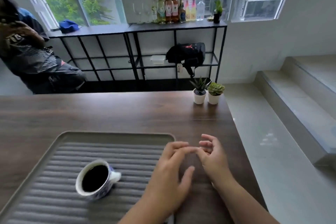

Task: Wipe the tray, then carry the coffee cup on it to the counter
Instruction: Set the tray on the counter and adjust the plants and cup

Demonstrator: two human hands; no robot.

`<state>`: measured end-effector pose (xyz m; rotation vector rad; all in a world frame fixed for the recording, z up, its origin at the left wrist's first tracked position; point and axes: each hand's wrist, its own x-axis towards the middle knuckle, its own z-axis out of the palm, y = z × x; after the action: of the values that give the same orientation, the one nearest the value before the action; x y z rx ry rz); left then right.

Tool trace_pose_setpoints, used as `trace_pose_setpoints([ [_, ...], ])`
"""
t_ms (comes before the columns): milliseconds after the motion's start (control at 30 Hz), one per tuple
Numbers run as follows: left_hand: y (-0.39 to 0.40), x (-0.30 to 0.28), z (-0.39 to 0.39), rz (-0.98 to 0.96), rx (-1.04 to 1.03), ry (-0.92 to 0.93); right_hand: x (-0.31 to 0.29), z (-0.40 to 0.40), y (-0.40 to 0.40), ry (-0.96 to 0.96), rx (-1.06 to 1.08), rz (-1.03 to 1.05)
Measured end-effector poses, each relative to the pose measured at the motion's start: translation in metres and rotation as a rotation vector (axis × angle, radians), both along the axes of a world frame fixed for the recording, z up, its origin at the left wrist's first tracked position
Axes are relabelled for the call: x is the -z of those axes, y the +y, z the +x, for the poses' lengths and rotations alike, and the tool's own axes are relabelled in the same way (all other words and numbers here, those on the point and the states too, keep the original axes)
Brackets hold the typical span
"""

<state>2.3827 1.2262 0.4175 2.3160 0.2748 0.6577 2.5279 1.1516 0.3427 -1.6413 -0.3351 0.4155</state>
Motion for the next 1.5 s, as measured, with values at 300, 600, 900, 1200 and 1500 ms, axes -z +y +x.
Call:
trace_pose_setpoints([
  [300, 0.064, 0.018, -0.193, 0.110, -0.535, -0.077, 0.002, -0.102, -0.030, -0.295, -0.156, -0.258],
  [600, 0.213, 0.070, -0.293, 0.183, -0.993, 0.531, -0.003, -0.153, -0.046, -0.446, -0.183, -0.414],
  [900, 0.238, 0.068, -0.304, 0.031, -0.729, 0.458, -0.002, -0.179, -0.045, -0.521, -0.059, -0.564],
  [1200, 0.244, 0.068, -0.267, 0.034, -0.659, 0.375, 0.000, -0.161, -0.033, -0.511, 0.110, -0.587],
  [1500, 0.248, 0.065, -0.214, -0.015, -0.651, 0.334, -0.002, -0.119, -0.010, -0.513, 0.188, -0.627],
])
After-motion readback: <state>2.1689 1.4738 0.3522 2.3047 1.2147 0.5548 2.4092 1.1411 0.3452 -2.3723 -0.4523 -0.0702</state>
